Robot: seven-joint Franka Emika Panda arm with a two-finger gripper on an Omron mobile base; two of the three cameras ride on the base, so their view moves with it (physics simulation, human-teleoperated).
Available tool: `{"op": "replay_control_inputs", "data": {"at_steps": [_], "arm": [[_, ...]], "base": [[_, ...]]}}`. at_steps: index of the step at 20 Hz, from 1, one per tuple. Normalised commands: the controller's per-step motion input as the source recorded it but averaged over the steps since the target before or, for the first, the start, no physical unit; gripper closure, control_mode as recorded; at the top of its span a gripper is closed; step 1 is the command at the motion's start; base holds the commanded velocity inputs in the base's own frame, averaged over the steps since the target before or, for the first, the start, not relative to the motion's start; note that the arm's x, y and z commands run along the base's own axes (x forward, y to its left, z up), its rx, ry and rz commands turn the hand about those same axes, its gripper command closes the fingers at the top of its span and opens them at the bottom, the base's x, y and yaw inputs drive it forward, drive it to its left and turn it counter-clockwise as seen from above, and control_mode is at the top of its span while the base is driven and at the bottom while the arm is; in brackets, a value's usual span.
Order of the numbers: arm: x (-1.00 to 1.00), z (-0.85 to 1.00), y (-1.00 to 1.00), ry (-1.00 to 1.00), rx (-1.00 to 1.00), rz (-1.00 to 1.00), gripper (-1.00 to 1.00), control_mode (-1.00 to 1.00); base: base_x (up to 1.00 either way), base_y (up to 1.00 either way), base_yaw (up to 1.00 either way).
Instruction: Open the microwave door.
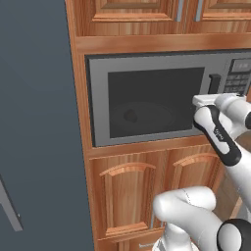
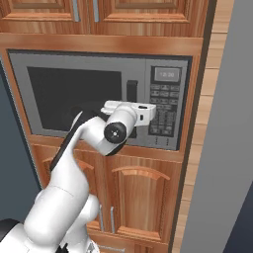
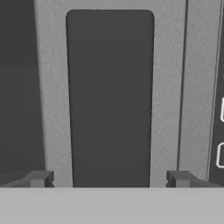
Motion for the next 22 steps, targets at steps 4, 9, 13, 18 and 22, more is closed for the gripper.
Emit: {"op": "replay_control_inputs", "data": {"at_steps": [4,9,13,18,22], "arm": [[0.56,-0.05,0.00,0.04,0.00,0.05,-1.00,-1.00],[0.11,-0.01,-0.01,0.00,0.00,0.02,1.00,-1.00],[-0.96,0.00,-0.25,0.04,0.00,0.00,1.00,-1.00],[-1.00,0.00,-0.38,0.17,0.00,0.02,1.00,-1.00],[-1.00,0.00,-0.26,0.22,-0.02,0.10,1.00,-1.00]], "base": [[0.00,0.00,0.00],[0.00,0.00,0.00],[0.00,0.00,0.00],[0.00,0.00,0.00],[0.00,0.00,0.00]]}}
